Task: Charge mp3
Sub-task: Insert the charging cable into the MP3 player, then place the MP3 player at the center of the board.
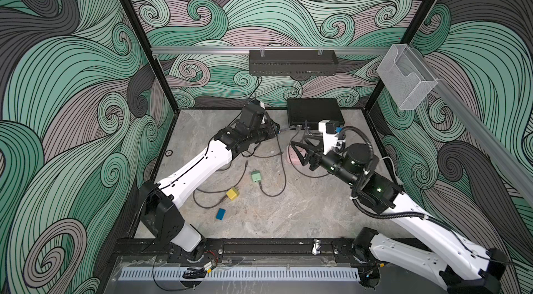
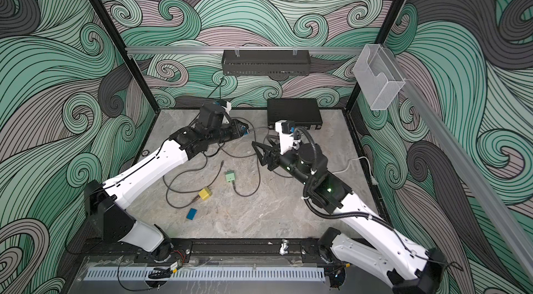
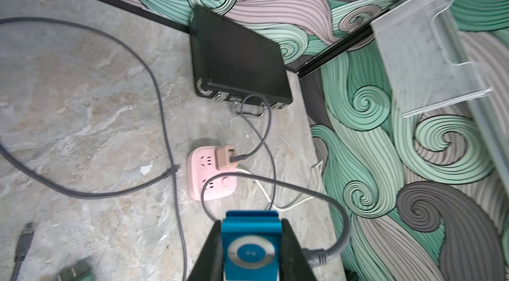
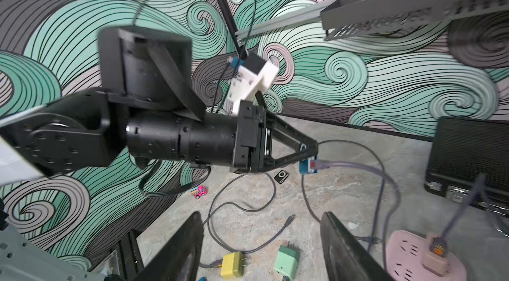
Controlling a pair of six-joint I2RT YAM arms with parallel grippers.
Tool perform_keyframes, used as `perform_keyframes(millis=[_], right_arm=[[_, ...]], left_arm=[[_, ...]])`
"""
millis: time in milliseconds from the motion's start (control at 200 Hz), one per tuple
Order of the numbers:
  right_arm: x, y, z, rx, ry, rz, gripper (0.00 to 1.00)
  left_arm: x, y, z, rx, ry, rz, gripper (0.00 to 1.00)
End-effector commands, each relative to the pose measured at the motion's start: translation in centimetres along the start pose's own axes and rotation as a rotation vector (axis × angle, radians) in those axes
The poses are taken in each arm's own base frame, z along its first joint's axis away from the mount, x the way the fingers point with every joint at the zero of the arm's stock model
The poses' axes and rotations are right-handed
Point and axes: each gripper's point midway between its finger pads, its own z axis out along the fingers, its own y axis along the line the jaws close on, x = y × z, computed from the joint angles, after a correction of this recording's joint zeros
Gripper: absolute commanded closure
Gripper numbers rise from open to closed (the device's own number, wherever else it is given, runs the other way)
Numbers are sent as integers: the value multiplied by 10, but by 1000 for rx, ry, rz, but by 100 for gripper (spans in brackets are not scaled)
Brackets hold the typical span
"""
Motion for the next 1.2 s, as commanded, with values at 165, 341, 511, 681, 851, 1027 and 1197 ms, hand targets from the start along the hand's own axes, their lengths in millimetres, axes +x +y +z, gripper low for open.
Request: perform_keyframes(millis=[165,341,511,681,851,1027,1197], right_arm=[[-2,-112,-41,429,35,44,32],[14,-195,-67,665,44,302,32],[52,-255,-94,811,98,540,33],[71,-288,-130,948,97,652,33],[75,-315,-161,1062,76,719,33],[64,-340,-167,1096,103,705,33],[48,-365,-175,1073,122,754,33]], left_arm=[[26,-22,20,86,170,55,93],[31,-64,15,176,228,164,93],[27,-126,-14,305,219,291,92],[21,-171,-37,418,157,374,91],[36,-218,-56,581,225,431,90],[78,-259,-65,807,390,488,89],[131,-220,-16,736,639,375,89]])
